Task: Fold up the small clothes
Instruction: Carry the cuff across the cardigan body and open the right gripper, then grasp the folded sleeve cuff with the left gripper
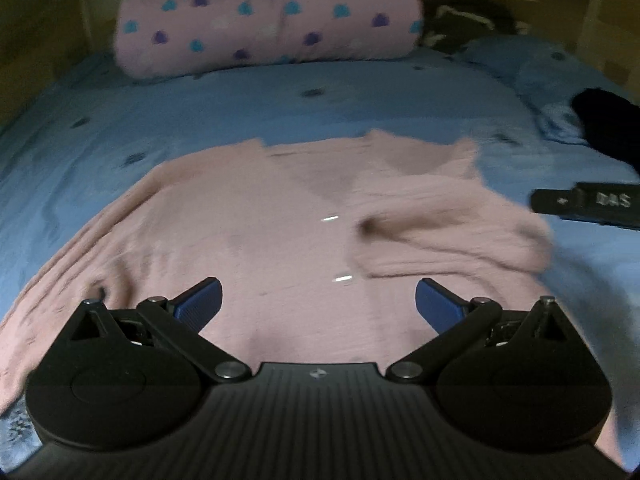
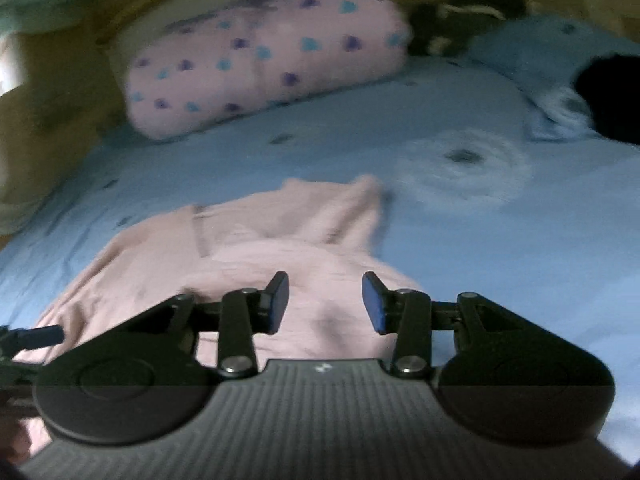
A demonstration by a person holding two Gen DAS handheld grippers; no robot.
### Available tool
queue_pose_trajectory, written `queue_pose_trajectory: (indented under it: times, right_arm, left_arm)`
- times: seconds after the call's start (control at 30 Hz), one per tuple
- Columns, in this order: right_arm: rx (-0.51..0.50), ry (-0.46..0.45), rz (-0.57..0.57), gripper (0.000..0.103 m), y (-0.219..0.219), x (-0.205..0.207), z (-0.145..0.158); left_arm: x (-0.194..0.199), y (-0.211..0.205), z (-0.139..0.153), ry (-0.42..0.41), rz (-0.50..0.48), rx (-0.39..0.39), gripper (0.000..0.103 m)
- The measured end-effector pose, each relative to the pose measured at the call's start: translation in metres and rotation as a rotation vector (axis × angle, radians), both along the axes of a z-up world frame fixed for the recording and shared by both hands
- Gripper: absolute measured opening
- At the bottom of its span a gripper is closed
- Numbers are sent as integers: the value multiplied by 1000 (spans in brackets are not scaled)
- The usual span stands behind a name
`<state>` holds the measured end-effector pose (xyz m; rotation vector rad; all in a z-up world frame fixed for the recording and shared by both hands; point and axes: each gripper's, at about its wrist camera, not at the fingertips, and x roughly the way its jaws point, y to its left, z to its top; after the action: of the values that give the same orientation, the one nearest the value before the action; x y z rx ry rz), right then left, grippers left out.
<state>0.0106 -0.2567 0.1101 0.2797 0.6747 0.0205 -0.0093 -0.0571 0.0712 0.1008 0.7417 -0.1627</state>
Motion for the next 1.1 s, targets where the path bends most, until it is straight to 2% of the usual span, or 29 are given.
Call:
queue_pose_trajectory:
  times: [0.1,0.2,0.5,0.67,0.8,0.9,0.97,1.1]
  right_arm:
    - [72,19,-46,45,-27,1,0]
    - [166,53,-117,45,-51,-1,-1]
    - [269,71,-266,45,-96,-12,-3]
    - [239,63,-292,45,-103,-15,1]
    - [136,45,-271,45,-97,-15,8]
    - [107,34,-250,45,-93,-14,11]
    - [102,33,-249,45,-92,-14,12]
    - [87,33,-253,45,-94,-14,14]
  left_arm:
    - [-2,-30,3,-15,-54,-2,103]
    - [-3,-61,0,-42,-102,50,103]
    - [5,-143,-17,-72,-264,132,103]
    - [13,-171,-34,-94,-321,199,102]
    - [13,-189,-43,-141,-376,261,98]
    - [15,-200,-50,-164,-398,305,92]
    - [21,-204,-55,-149,-398,318,88]
    - [32,-209,-67,-122,-369,348,74]
